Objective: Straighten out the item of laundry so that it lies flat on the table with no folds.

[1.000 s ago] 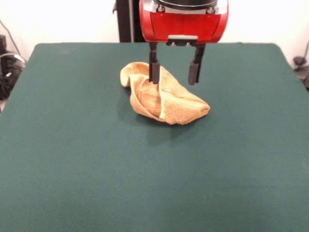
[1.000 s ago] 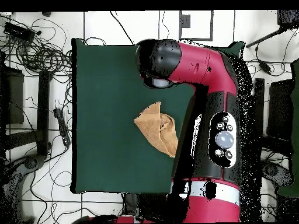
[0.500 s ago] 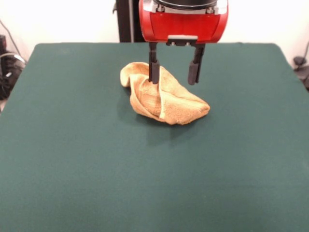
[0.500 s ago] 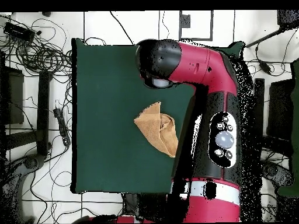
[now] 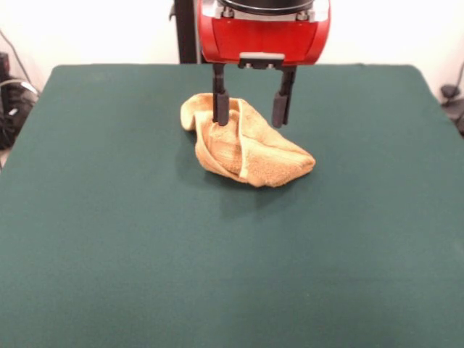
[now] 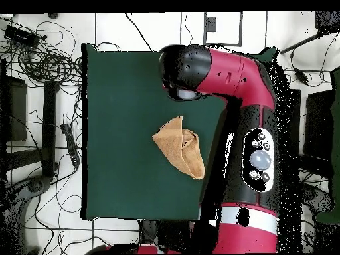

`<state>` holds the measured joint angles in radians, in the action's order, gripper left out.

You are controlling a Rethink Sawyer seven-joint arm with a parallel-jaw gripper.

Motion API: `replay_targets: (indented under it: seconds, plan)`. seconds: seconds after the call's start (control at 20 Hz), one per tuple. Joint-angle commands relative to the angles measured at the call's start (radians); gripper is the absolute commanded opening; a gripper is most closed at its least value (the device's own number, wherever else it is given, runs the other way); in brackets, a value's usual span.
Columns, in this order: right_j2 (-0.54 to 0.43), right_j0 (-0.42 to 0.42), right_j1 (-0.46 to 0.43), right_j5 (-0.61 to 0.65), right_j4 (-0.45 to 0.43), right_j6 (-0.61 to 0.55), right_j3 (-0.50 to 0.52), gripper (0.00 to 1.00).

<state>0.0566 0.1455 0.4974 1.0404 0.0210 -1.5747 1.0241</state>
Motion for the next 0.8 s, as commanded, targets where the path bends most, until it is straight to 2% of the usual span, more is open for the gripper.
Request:
replay_targets:
  seconds: [0.05, 0.8]
  plan:
    - [-0.071, 0.004, -0.029, 0.010, 0.026, -0.125, 0.117, 1.00]
    - [-0.063, -0.009, -0.042, 0.029, 0.009, -0.128, 0.087, 1.00]
